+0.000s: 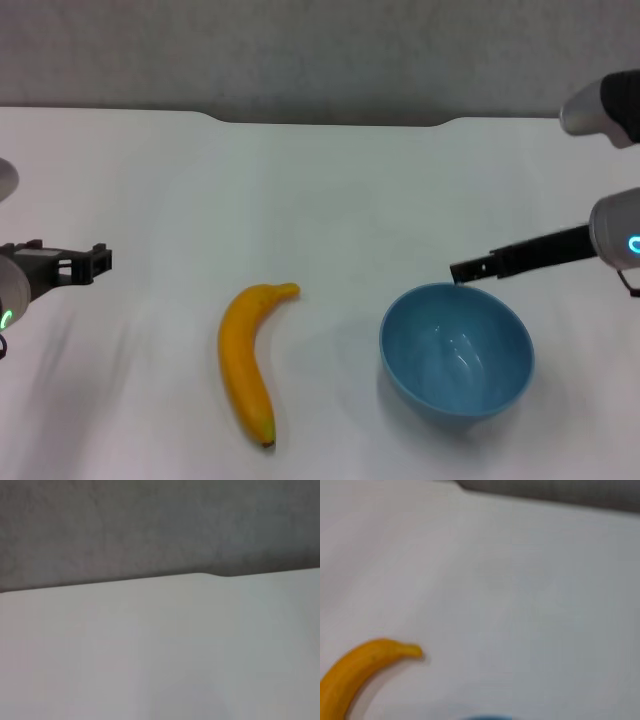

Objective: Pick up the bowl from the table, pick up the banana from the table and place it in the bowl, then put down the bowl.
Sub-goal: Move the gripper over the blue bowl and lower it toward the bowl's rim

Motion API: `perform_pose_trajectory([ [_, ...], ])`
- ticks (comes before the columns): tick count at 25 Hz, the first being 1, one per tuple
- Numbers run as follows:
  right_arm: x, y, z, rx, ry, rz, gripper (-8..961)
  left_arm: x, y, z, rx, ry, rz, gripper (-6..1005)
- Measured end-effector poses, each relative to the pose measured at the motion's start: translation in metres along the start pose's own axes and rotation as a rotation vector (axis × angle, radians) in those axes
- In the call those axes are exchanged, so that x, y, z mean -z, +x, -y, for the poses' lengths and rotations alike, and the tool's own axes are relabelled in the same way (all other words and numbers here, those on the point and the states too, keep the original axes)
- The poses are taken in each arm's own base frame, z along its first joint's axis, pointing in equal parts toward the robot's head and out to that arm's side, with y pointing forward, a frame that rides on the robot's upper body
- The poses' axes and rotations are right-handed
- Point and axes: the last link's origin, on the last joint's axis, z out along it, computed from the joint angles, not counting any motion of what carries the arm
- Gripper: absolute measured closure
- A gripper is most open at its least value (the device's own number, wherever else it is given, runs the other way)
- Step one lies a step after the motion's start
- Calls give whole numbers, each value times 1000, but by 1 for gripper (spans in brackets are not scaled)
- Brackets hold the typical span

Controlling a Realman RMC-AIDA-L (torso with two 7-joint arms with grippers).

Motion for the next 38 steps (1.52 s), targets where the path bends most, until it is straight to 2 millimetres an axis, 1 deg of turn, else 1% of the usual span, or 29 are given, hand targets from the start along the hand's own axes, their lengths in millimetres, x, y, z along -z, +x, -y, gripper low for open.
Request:
perform_pose_trajectory([
  [7,-14,6,2,-81,-39,-116,68,-3,-5,2,2,6,14,232],
  [14,-22,15,5,-76,-12,-197,67,-5,-7,1,6,1,8,233],
  [17,-21,16,7,-77,2,-205,67,-5,-7,1,8,-2,5,233],
  [21,-17,8,10,-59,1,-166,68,-8,-11,2,9,0,16,233],
  [25,-14,0,7,-33,-11,-124,69,-10,-12,1,11,-1,16,233],
  [29,-14,-3,4,-35,-27,-111,71,-10,-12,1,12,-3,17,232],
  [32,-11,-2,9,-38,-9,-119,72,-10,-12,0,12,-5,15,232],
  [34,-6,-3,17,-44,15,-124,73,-11,-12,1,12,-5,13,232],
  [38,-3,-3,20,-48,21,-125,74,-11,-13,1,20,-7,18,232],
])
